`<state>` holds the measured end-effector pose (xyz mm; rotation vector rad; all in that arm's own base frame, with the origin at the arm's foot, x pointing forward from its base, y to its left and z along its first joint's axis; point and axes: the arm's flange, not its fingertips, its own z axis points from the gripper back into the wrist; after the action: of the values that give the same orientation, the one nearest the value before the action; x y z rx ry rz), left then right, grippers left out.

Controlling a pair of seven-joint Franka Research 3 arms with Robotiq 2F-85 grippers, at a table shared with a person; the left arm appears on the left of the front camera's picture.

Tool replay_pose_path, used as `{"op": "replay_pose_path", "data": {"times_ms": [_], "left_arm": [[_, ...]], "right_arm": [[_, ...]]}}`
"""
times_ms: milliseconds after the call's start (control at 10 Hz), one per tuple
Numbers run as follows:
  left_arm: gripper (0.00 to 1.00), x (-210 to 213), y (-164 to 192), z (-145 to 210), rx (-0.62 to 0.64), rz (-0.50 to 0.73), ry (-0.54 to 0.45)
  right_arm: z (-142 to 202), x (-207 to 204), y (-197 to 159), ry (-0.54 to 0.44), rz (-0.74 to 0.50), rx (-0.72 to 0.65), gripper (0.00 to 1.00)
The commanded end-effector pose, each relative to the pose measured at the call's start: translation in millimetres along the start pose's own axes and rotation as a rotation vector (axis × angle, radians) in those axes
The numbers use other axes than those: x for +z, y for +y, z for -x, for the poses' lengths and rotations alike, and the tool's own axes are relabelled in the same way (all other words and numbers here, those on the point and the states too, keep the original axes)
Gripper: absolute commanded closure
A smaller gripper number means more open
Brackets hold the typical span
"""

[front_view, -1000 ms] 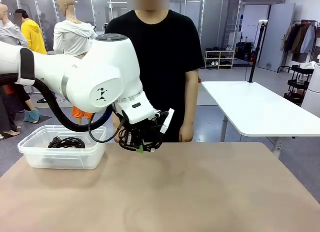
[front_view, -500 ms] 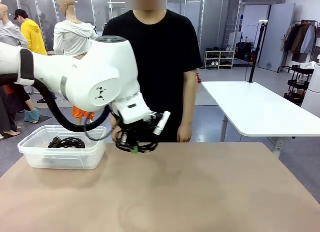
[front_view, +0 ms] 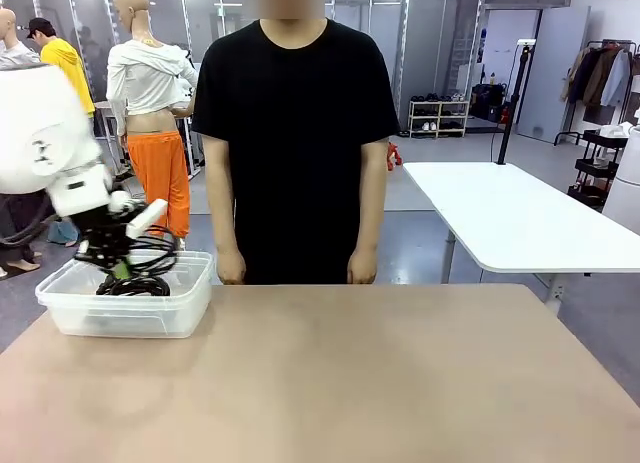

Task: Organize and store the cables.
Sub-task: Place the USB Extension Cable into the Organizing box.

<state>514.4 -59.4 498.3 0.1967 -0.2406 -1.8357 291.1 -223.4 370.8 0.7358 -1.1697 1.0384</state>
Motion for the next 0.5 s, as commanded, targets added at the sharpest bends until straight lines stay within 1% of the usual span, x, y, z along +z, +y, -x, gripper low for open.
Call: {"op": "replay_pose_path", "data": {"times_ms": [0, 100, 200, 400], "left_arm": [[0.86, -10.1, 11.9, 22.9, 0.125, -0.055, -0.017], [0.86, -19.2, 21.9, 42.0, 0.184, -0.036, -0.083], [0.86, -34.9, 31.3, 52.7, 0.232, -0.004, -0.081], [0.86, -51.7, 36.9, 66.4, 0.316, 0.014, -0.098]], "right_arm": [[-2.5, -0.1, 1.3, 0.012, 0.009, -0.009, 0.0], [-2.5, -0.1, 1.3, 0.012, 0.009, -0.009, 0.0], [-2.5, -0.1, 1.3, 0.012, 0.009, -0.009, 0.0], [-2.5, -0.1, 1.3, 0.012, 0.009, -0.009, 0.0]]}}
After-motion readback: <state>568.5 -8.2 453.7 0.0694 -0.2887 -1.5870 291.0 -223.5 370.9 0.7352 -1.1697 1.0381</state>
